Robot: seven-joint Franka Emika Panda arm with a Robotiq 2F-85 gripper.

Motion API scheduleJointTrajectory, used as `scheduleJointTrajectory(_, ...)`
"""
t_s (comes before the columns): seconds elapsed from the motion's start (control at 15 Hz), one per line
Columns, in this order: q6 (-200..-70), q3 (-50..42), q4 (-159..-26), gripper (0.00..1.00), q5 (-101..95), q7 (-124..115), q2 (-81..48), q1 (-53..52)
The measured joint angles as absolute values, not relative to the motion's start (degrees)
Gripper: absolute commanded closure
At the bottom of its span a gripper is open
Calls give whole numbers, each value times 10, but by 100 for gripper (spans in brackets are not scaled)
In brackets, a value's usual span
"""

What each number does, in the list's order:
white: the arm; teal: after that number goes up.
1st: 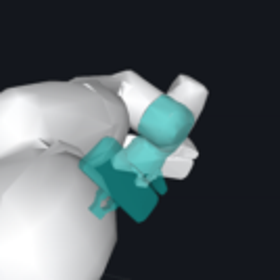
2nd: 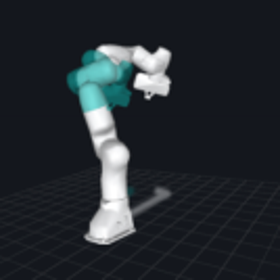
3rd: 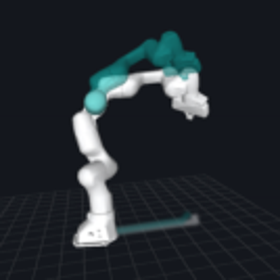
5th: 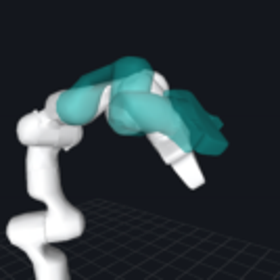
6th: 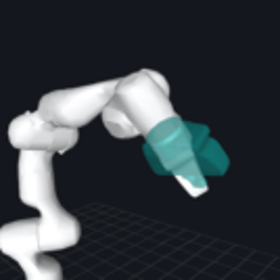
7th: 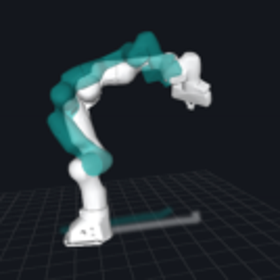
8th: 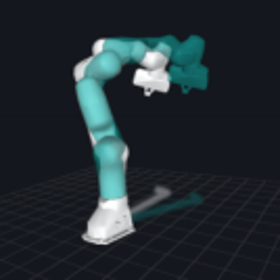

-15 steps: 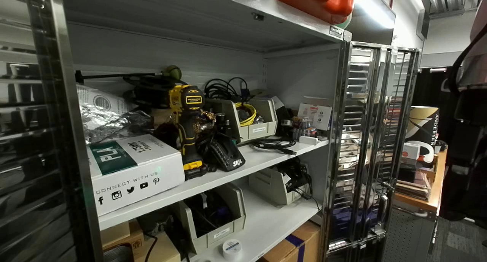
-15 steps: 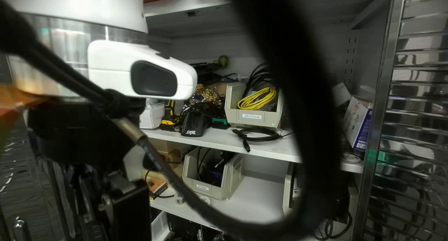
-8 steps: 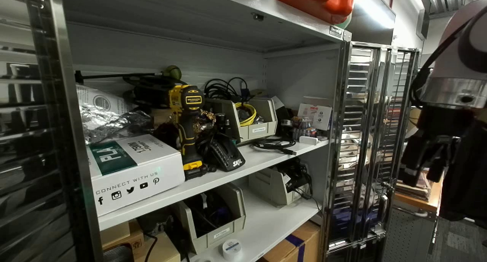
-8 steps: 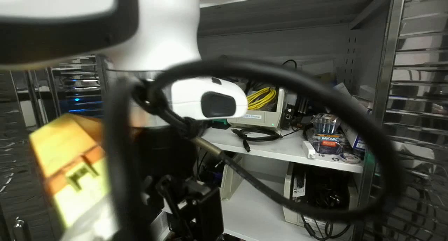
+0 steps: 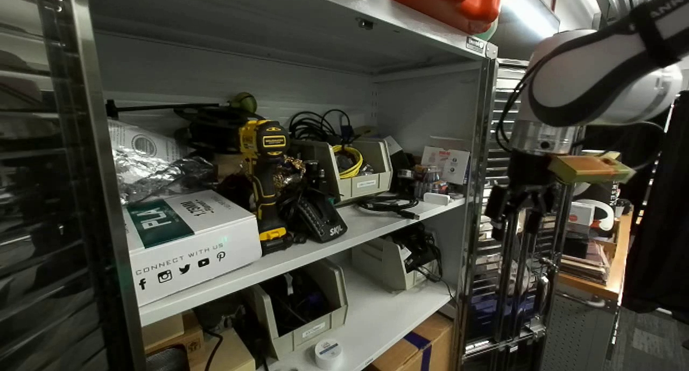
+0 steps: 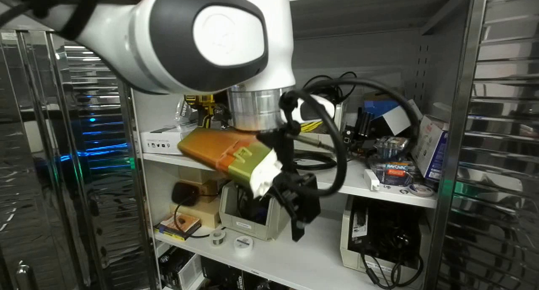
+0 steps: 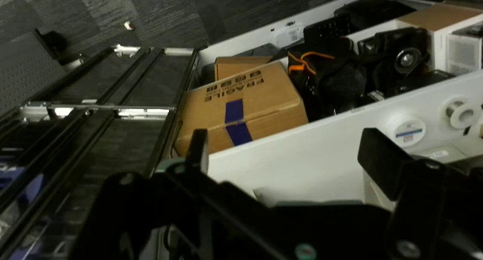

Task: Put the black cable inside the tool box on the first shelf

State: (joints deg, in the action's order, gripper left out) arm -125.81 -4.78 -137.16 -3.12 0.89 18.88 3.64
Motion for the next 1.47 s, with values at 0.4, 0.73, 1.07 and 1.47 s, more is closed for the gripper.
scheduleJointTrajectory(0.4, -1264, -30, -1185, 0, -32, -32, 66, 37)
scheduleJointTrajectory(0.73, -1281, -33, -1072, 0, -28, -69, -45, 38)
scheduleJointTrajectory(1.07, -1299, -30, -978, 0, 14, -88, -138, 37)
scheduleJointTrajectory(1.47, -1272, -22, -917, 0, 39, -91, -190, 33)
